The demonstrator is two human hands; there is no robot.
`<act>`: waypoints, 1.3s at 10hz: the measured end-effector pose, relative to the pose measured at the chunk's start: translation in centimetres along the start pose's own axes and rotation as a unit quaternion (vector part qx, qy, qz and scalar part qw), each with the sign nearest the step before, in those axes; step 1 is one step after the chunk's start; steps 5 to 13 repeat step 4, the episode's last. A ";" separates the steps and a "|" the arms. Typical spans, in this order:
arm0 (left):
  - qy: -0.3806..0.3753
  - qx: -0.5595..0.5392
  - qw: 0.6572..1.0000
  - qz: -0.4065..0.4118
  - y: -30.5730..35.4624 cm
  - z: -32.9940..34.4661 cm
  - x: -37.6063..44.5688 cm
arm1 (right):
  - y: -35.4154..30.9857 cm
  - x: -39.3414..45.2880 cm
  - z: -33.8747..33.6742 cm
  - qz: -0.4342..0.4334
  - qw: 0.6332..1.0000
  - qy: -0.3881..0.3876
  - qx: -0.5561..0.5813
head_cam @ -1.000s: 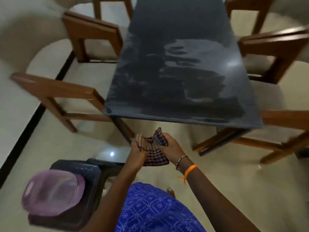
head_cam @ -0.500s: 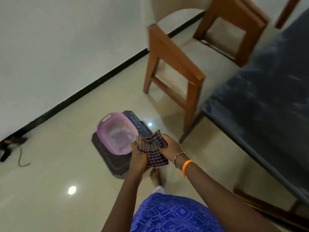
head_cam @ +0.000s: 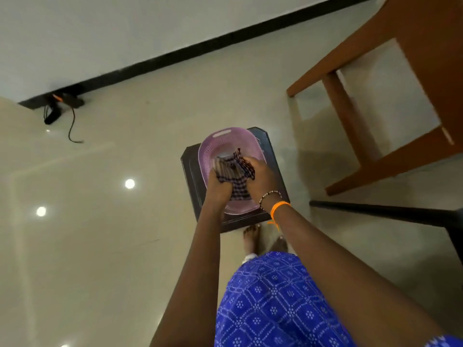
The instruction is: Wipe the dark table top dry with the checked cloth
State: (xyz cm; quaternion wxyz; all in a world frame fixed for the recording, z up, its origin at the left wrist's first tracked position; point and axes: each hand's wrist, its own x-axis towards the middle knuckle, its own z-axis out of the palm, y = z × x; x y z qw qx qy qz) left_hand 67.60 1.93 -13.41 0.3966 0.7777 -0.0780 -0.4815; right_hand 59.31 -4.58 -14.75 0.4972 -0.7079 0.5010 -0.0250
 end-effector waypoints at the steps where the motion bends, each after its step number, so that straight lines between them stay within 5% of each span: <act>1: 0.008 -0.001 1.000 -0.016 -1.1 0.6 2.4 | 1.4 2.6 1.6 0.017 0.998 -0.061 -0.009; 3: 0.029 0.059 0.996 -0.063 -1.8 1.4 2.8 | 3.0 4.0 1.5 0.087 0.985 -0.149 0.012; 4: 0.043 0.085 0.994 -0.045 -1.2 2.6 1.6 | 2.7 3.1 0.0 0.107 0.988 -0.101 0.052; 13: 0.043 0.085 0.994 -0.045 -1.2 2.6 1.6 | 2.7 3.1 0.0 0.107 0.988 -0.101 0.052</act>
